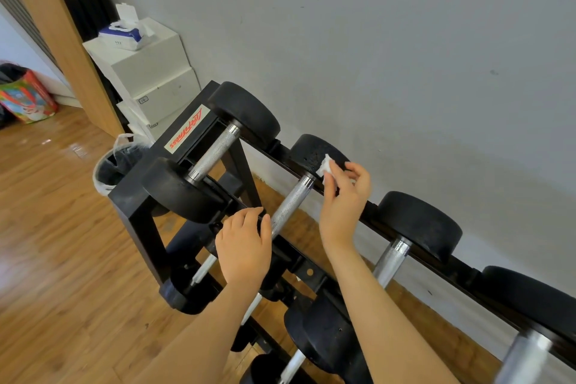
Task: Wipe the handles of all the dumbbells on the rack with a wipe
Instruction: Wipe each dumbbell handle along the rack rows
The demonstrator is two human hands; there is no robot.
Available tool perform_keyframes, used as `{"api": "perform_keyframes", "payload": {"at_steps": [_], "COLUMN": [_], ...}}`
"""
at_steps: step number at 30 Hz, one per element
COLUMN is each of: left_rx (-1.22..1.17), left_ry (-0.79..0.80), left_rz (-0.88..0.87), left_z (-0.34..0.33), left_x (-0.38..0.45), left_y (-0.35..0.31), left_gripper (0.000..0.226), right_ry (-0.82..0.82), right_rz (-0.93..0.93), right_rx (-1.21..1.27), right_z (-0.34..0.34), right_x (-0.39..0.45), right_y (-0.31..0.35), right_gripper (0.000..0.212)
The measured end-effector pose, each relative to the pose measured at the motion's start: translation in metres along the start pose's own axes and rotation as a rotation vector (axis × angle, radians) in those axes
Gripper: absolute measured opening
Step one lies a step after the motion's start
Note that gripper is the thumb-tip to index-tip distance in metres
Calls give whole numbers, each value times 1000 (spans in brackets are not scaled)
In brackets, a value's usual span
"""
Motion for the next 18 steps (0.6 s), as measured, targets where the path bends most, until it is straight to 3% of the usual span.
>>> {"api": "perform_keyframes", "payload": {"at_steps": [4, 10, 15, 18], "left_rx": [-6, 5, -13, -19], "left_ry": [-16, -21, -32, -47], "left_rz": [-3, -6, -13, -11], "left_z": [-1, 0, 1, 2], "left_x": [0, 0, -1, -2], "left_y": [0, -1, -2, -2], "left_gripper": [40, 40, 40, 35], "right_ry": [-48, 136, 163, 167], "right_rz": [49, 59, 321, 257], "right_rx": [-167, -84, -364, -377], "right_z": [-4, -8, -15, -24], "right_x": [29, 21, 43, 50], "right_y": [6, 10, 16, 15], "right_gripper": [18, 16, 17, 20]}}
Point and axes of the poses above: each hand's wrist, its own x-axis towards the middle knuckle, its own z-axis out of the back of the hand, y = z × x, the point moved 3 cm from there along x, towards the middle knuckle, and after that the axes turned 3 degrees about -y, right-handed, at the moved point
